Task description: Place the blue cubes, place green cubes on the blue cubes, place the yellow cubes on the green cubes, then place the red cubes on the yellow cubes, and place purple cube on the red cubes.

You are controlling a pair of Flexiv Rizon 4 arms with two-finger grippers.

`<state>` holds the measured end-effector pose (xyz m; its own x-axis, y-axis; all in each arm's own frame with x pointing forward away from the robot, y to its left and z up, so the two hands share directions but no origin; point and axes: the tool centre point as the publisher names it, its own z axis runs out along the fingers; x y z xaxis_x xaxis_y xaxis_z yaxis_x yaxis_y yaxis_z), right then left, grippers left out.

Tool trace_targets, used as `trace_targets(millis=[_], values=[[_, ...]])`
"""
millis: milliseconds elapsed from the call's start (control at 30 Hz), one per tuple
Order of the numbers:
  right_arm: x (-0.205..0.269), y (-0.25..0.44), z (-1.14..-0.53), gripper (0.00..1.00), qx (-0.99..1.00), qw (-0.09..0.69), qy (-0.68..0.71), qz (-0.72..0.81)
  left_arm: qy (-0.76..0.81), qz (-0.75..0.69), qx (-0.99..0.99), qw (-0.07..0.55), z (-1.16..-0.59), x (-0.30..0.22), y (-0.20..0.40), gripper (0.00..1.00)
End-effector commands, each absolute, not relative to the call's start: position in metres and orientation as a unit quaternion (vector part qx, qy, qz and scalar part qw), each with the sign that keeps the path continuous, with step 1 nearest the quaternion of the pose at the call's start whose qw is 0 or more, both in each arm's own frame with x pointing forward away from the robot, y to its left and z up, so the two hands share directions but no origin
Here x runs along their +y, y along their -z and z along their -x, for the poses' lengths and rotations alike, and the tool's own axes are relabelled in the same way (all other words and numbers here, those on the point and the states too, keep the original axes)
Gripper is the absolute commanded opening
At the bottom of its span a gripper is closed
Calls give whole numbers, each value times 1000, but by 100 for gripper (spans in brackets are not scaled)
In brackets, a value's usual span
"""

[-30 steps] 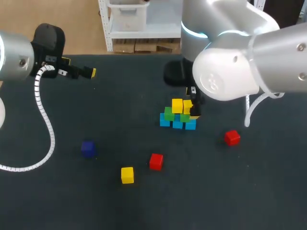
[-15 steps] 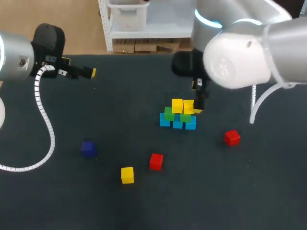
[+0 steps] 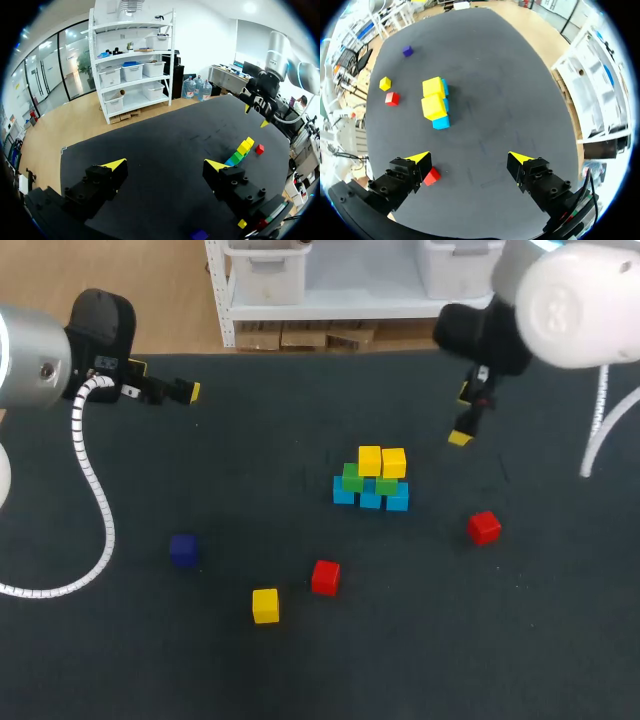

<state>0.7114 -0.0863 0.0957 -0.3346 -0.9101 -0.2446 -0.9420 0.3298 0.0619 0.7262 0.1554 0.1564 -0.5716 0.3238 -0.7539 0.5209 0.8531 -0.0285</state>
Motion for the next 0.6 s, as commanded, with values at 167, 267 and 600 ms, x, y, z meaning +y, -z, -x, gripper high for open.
trace_targets(millis=[167, 267, 600], values=[[-120, -107, -718, 100, 837, 137, -130, 514, 130, -244, 876, 396, -727, 158, -156, 100], [-131, -108, -721, 100, 848, 147, -134, 492, 130, -244, 876, 396, -727, 158, -156, 100], [-164, -105, -723, 100, 884, 224, -131, 389, 130, -244, 876, 396, -727, 158, -156, 100]])
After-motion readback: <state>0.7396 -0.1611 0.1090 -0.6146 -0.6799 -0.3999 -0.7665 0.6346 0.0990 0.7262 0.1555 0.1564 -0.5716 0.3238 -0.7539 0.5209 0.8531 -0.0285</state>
